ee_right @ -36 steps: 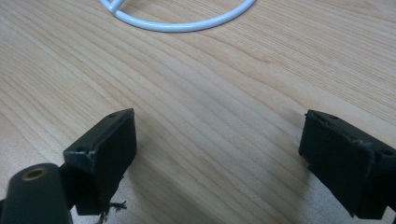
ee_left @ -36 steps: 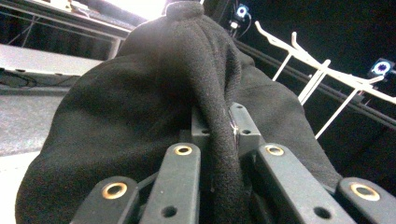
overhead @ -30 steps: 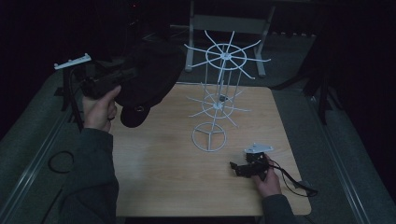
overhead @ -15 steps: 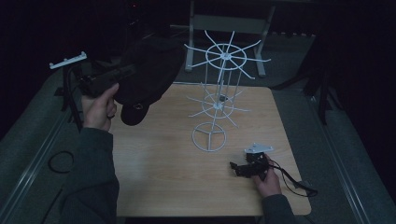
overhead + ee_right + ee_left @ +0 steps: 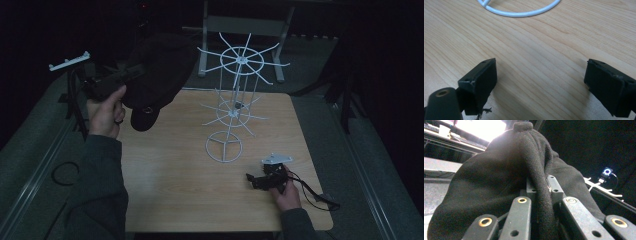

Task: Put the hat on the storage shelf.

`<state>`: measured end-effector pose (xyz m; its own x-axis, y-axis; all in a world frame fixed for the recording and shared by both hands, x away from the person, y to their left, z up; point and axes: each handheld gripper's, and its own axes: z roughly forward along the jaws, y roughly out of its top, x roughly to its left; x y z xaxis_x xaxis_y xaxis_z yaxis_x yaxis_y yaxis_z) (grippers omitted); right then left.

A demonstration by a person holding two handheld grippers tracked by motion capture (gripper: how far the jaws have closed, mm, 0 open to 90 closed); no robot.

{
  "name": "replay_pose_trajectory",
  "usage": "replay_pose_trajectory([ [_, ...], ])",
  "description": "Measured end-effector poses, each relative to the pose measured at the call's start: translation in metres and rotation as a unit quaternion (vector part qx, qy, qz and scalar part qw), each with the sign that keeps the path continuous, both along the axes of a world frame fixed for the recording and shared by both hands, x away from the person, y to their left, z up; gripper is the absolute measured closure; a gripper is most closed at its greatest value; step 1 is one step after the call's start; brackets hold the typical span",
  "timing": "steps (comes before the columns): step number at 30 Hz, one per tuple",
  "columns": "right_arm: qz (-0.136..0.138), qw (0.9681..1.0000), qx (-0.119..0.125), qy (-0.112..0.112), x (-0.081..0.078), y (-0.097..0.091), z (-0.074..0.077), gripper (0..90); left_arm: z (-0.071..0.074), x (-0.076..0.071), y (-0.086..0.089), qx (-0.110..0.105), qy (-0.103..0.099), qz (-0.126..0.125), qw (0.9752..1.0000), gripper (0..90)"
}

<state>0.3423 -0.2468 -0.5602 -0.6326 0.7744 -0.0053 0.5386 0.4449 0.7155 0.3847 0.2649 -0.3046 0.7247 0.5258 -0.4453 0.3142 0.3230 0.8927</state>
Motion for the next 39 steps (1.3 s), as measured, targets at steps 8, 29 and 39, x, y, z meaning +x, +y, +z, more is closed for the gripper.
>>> replay_pose_trajectory([
  [8, 0.0, 1.0, 0.0, 0.0, 0.0, 0.0, 0.0, 10.8, 0.0013, -0.0005, -0.0004, -0.006, -0.004, -0.001, 1.0, 84.5],
  [29, 0.0, 1.0, 0.0, 0.0, 0.0, -0.0001, 0.0, 10.8, 0.0016, -0.0014, 0.0006, -0.033, -0.019, -0.003, 0.9993, 84.5],
  [39, 0.0, 1.0, 0.0, -0.001, 0.0001, -0.0001, 0.0, 10.8, 0.0034, -0.0024, 0.0004, -0.051, -0.028, -0.003, 0.9983, 84.5],
])
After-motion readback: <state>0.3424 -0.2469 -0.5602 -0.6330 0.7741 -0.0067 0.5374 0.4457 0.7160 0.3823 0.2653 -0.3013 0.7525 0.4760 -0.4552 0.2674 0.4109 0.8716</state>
